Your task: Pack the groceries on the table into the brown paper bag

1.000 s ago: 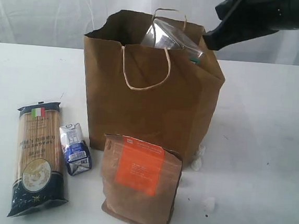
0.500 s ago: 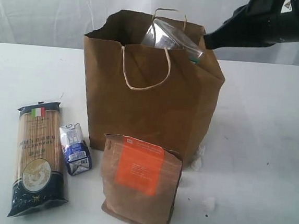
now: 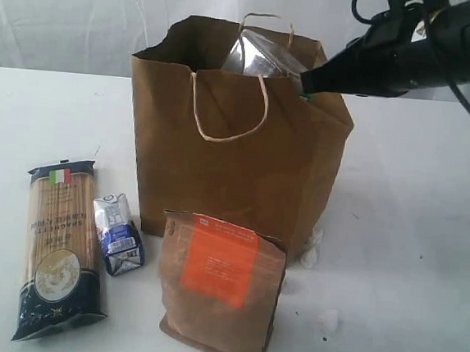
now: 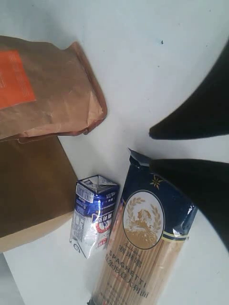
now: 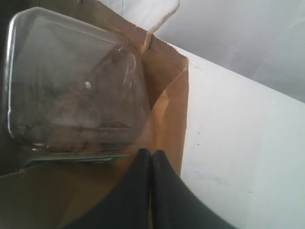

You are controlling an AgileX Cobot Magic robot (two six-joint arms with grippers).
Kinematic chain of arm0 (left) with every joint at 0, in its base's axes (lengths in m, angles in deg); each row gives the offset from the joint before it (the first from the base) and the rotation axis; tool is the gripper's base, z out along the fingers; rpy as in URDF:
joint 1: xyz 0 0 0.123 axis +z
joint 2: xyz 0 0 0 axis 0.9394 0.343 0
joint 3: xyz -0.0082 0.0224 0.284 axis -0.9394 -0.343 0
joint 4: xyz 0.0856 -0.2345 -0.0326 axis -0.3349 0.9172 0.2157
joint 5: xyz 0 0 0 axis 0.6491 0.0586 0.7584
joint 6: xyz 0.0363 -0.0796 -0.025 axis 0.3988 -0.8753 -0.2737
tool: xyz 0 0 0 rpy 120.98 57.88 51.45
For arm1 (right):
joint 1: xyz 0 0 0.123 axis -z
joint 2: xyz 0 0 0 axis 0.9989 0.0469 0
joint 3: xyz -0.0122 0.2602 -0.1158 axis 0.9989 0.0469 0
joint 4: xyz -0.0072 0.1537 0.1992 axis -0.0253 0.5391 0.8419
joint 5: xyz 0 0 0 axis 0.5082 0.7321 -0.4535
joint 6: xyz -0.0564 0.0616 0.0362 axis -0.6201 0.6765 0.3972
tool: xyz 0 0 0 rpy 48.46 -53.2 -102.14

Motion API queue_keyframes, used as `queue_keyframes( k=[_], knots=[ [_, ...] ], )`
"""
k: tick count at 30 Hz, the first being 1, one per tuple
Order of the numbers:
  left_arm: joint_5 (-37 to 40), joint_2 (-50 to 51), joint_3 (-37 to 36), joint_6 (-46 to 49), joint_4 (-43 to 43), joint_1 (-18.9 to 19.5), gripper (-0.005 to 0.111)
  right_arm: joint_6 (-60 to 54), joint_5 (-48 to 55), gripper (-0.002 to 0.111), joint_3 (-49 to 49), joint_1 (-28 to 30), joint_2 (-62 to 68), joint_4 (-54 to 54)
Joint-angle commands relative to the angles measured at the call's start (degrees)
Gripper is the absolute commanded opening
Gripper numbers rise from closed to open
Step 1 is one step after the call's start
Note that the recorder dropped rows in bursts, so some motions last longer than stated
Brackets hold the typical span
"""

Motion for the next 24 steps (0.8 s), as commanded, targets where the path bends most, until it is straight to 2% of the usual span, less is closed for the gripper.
queue_keyframes(
  k=[1,11,19,24],
  knots=[
    [0.3,-0.3,-0.2,0.1,0.2,-0.3,0.021,-0.3,-3.1,0.0,0.1,0.2,2.2,1.3],
    [0.3,-0.3,-0.2,0.1,0.2,-0.3,0.021,-0.3,-10.0,0.0,-0.4,0.0,5.4,6.0],
    [0.3,-0.3,-0.2,0.1,0.2,-0.3,0.021,-1.5,-8.5,0.0,-4.2,-4.6,6.7,6.0],
    [0.3,-0.3,-0.2,0.1,0.2,-0.3,0.021,-1.9,-8.3,0.0,-4.5,-3.9,5.6,4.9]
  ],
)
